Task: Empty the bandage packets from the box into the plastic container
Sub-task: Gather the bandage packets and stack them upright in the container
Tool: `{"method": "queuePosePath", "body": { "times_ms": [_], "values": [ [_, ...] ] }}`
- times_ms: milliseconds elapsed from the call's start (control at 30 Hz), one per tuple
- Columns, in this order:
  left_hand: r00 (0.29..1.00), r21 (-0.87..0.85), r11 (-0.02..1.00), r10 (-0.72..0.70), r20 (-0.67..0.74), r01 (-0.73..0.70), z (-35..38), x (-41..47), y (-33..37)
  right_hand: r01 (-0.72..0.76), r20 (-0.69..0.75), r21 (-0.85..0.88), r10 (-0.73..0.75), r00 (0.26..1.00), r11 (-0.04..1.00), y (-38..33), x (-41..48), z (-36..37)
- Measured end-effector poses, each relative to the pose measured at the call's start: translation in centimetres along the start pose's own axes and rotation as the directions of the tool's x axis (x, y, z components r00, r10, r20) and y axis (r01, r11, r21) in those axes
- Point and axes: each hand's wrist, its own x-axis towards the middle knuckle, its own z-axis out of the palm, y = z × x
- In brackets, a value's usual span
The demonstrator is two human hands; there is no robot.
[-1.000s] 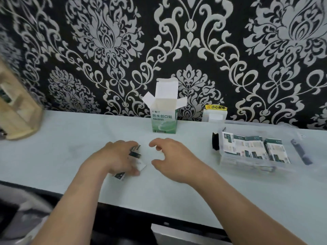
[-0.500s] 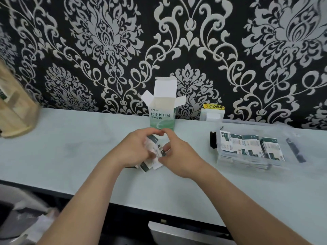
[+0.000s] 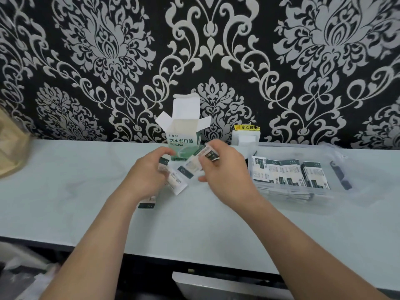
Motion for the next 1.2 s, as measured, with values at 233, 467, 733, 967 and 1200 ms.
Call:
{"method": "queuePosePath", "body": {
  "times_ms": [233, 467, 733, 967, 1200],
  "values": [
    [0.993, -0.454, 0.891, 0.056, 0.103, -0.003, -1.1, -1.0, 2.4, -0.082, 0.119, 0.178, 0.061, 0.991, 0.981, -0.8, 0.1, -2.6],
    [0.999, -0.574, 0.818, 0.044, 0.009, -0.031, 2.5, -1.3, 3.7, -0.247, 0.230, 0.177, 0.204, 0.952, 0.953, 0.8, -0.1, -1.0],
    [0.999, -0.056, 0.998, 0.039, -0.006, -0.040, 0.9, -1.0, 2.5, -0.360, 0.178, 0.334, 0.317, 0.932, 0.871, 1.0, -0.3, -0.6],
    [0.961, 0.547, 0.836, -0.186, 0.202, 0.047, -0.6, -1.6, -1.1, -0.343, 0.152, 0.083, 0.328, 0.932, 0.936, 0.9, -0.9, -0.3],
    [0.942, 0.390, 0.918, -0.189, 0.278, 0.069, -2.1, -1.0, -2.7, -0.433, 0.286, 0.389, 0.341, 0.896, 0.813, 0.2, -0.8, -0.4]
  ]
}}
